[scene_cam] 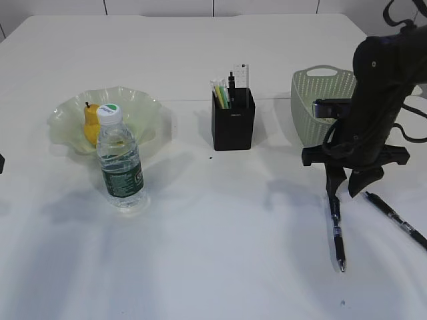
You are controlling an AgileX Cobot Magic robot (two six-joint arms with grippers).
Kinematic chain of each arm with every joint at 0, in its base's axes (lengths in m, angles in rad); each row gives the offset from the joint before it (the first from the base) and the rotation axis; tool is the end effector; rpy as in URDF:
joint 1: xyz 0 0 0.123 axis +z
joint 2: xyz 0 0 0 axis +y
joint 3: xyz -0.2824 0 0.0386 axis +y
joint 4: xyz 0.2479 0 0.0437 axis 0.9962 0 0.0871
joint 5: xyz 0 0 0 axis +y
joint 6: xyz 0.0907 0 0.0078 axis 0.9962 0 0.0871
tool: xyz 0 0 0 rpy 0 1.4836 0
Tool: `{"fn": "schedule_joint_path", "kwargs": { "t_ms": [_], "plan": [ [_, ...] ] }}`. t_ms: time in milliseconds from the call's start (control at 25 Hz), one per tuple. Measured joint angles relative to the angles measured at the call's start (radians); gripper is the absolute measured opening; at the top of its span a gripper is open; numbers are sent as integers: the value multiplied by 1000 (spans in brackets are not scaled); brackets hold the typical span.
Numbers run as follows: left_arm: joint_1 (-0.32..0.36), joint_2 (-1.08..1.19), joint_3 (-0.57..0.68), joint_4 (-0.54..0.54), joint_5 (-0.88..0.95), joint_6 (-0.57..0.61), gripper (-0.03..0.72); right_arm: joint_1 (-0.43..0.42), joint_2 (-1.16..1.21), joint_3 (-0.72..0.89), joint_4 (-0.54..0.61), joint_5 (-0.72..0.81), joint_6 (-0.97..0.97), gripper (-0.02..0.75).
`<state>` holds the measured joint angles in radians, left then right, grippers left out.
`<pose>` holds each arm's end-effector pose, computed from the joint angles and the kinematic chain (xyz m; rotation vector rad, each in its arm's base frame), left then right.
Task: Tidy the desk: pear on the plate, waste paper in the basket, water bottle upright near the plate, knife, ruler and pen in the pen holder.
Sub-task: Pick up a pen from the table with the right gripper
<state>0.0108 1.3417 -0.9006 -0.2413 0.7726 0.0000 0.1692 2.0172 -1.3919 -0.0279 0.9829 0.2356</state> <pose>0.2561 -0.0124 0.2599 -0.1959 2.6782 -0.2760 0.3825 0.0632 0.1605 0.0795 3.0870 -0.0202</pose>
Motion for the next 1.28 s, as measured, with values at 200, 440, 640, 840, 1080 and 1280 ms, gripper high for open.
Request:
{"fn": "schedule_joint_path", "kwargs": {
  "t_ms": [200, 440, 640, 840, 1080, 1280],
  "plan": [
    [0, 0, 0, 0, 0, 0, 447, -2, 21, 0, -2, -43, 8, 318],
    [0, 0, 0, 0, -2, 0, 447, -2, 36, 0, -2, -75, 24, 325],
    [0, 0, 0, 0, -4, 0, 447, -2, 77, 0, -2, -75, 25, 326],
    [0, 0, 0, 0, -8, 0, 447, -2, 88, 0, -2, -79, 33, 326],
    [0, 0, 0, 0, -23, 0, 447, -2, 99, 0, -2, -82, 41, 326],
    [0, 0, 0, 0, -29, 0, 447, -2, 99, 0, -2, -84, 50, 312]
  ]
}}
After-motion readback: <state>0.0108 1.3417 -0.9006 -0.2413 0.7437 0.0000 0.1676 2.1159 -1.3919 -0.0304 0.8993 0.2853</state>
